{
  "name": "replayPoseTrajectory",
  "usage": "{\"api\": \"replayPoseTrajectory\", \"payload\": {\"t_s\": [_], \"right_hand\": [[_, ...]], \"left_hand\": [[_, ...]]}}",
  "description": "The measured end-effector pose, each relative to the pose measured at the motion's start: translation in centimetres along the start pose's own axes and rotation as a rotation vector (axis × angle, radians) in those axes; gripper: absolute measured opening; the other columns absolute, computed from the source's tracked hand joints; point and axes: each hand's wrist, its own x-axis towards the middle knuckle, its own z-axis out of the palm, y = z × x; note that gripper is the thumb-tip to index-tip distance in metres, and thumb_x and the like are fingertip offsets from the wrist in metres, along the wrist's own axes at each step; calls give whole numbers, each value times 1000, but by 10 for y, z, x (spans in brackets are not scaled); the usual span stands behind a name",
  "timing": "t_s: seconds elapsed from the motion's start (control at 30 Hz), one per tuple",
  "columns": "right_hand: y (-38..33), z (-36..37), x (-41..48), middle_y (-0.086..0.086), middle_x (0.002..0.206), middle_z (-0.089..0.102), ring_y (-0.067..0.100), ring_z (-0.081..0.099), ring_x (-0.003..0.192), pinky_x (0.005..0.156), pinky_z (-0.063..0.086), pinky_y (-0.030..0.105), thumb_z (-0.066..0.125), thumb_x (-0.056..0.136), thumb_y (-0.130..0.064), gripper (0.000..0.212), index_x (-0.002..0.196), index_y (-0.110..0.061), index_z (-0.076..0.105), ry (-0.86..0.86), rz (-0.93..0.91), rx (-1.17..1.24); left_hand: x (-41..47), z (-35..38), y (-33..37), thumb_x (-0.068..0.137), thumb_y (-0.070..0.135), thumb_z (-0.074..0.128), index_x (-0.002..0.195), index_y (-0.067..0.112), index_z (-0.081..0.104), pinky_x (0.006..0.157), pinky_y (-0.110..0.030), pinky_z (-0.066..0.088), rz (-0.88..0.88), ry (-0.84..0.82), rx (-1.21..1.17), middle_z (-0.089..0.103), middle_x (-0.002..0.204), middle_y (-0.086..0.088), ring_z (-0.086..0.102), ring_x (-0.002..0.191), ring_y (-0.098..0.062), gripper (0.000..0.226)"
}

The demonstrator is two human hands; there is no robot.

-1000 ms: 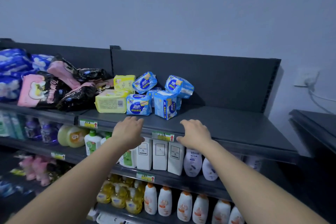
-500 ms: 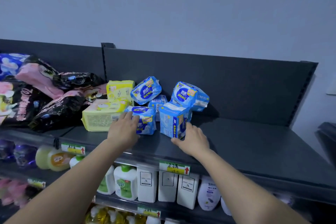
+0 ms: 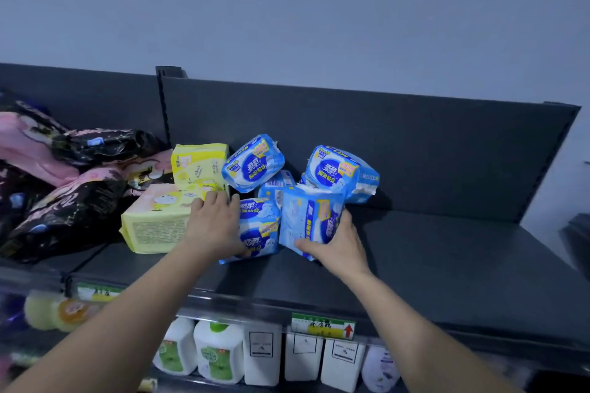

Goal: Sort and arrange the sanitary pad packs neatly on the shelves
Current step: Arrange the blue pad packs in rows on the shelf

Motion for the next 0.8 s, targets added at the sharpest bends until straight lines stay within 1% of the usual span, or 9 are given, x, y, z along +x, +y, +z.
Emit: {"api": "replayPoseTrajectory", "payload": {"t_s": [0.1,0.2,0.27,0.37,0.47,0.53,0.67,0.73,0.8], "right_hand": [[-12,-4,-6,3,130,57,30,56,117,87,47,38,64,61,-79,115,149,-21,17,94,-34,-87],[-16,-14,-9,7,101,66,33,60,104,85,48,40,44,86,-69,83,152,-30,13,126,-77,-127],[-15,-17,-8,0,90,65,29,61,100,84,48,38,42,96,-47,53,147,-34,34,86,-88,-37],[-14,-19,-8,-2,97,68,17,62,93,71,45,27,48,93,-21,32,119,-22,65,33,-74,86],[-11,-19,-7,-3,105,69,11,61,92,69,43,20,48,90,-9,31,110,-16,70,29,-10,280],[-7,-20,-8,-3,100,67,13,59,86,67,43,22,48,89,-3,35,110,-22,69,-20,2,328],[-1,-28,-16,-11,119,38,6,43,110,82,40,14,61,87,3,44,114,-32,63,-158,-28,330],[-2,-30,-22,-10,122,43,5,47,107,71,42,10,62,87,5,45,118,-29,59,-237,0,410],[-3,-30,-26,-3,109,54,6,53,89,70,45,13,66,85,4,49,122,-25,51,-283,16,469]], "left_hand": [[0,0,-1,53,76,67,128,23,44,100,-38,29,22,33,-15,39,127,-1,34,121,-23,95],[-4,4,-3,54,73,71,127,22,41,101,-36,31,28,49,-89,38,129,-1,34,122,-22,94],[-7,4,-4,55,70,73,127,20,38,102,-37,30,33,35,-120,40,132,-1,36,124,-22,94],[-13,0,-7,53,70,74,122,21,37,101,-38,30,31,-1,-160,49,126,2,45,118,-21,92],[-22,-5,-11,49,72,73,125,23,39,98,-41,31,1,-13,-195,52,124,2,48,114,-22,96],[-27,-7,-11,52,72,72,130,24,38,98,-42,31,-20,-7,-231,53,125,0,47,116,-24,98],[-39,-13,-13,55,69,73,138,24,36,93,-38,39,-55,-18,-259,52,123,-2,44,117,-24,101],[-45,-15,-12,55,66,76,139,23,35,90,-37,44,-64,-29,-295,51,122,-3,42,116,-24,103],[-52,-19,-11,55,60,80,140,21,35,87,-36,45,-77,-36,-350,49,120,-4,42,115,-25,103]]}}
